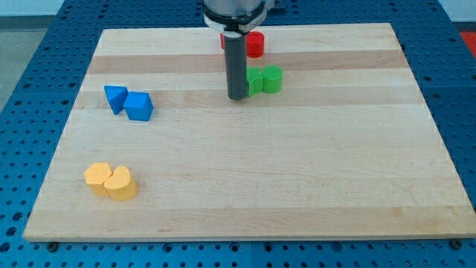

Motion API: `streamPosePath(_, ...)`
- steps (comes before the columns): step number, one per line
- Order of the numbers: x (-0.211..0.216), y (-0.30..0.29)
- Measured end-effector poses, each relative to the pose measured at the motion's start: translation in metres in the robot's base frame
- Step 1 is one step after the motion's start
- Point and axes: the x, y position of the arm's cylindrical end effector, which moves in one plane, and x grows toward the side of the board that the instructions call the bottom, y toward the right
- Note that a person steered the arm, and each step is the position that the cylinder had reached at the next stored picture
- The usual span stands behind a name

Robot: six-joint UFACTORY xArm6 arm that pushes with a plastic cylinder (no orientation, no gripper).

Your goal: Move the red star beside the green star

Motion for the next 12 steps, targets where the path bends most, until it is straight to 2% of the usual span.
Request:
streamPosePath(1,-0.007,-0.03)
streamPosePath(2,-0.032,-0.045)
streamPosePath(5,-0.107,-0.06)
streamPosePath(7,-0.13,-0.081)
streamPosePath(10,-0.186,-0.046)
streamPosePath(12,-0.182,-0.015)
